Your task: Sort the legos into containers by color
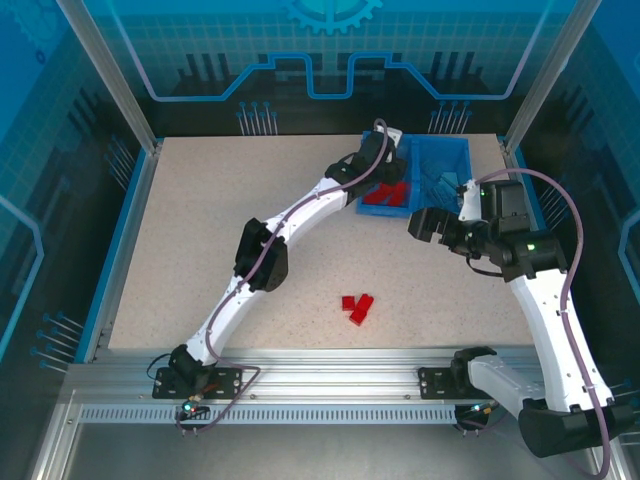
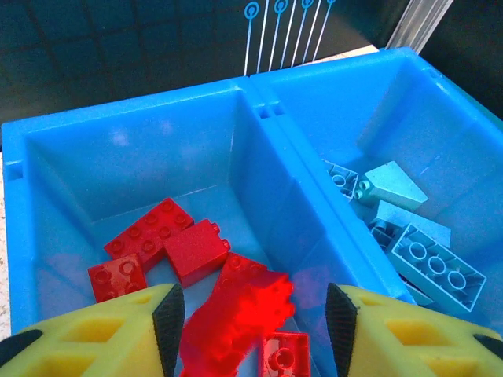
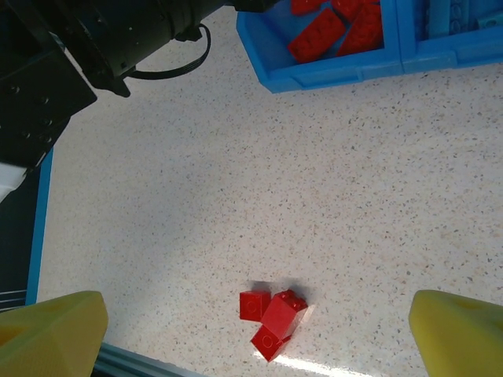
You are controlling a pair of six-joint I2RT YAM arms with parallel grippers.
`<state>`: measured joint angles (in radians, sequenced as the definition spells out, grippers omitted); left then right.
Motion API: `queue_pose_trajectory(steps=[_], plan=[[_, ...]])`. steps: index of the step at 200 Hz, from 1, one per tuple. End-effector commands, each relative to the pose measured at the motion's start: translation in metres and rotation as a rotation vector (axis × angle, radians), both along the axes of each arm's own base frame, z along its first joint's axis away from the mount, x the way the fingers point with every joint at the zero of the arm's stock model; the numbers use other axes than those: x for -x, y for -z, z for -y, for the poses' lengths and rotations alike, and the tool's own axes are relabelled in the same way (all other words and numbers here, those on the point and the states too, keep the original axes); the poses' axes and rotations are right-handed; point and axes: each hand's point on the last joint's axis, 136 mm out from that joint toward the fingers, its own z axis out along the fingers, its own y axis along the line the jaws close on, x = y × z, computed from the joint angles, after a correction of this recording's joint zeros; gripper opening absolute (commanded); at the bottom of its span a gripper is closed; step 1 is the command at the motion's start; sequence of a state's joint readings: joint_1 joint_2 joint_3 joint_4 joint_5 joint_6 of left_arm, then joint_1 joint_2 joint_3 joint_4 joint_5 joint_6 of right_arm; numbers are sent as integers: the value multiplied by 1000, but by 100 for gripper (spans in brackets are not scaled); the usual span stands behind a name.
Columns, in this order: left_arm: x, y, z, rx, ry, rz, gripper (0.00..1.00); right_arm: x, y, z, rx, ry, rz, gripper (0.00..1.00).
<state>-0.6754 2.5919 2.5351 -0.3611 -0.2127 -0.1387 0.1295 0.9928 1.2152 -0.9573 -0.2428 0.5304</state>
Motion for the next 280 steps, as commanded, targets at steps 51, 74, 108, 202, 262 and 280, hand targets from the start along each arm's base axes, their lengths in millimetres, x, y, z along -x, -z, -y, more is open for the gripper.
queue_pose_trajectory(steps=[51,74,108,202,262,280], plan=[[72,-158,-43,166,31,147,54,3,19,-1,-1,-21,-67,100],[129,-191,-79,204,87,219,54,8,36,-16,-26,-64,-124,100],[214,-186,-126,74,247,283,59,17,69,-55,-8,-151,-219,100],[399,-47,-205,-341,855,347,99,63,189,-103,247,-287,-433,92],[409,-7,-205,-380,937,392,99,58,231,-111,138,43,-652,86],[411,2,-205,-393,963,368,99,58,237,-113,129,83,-683,82]])
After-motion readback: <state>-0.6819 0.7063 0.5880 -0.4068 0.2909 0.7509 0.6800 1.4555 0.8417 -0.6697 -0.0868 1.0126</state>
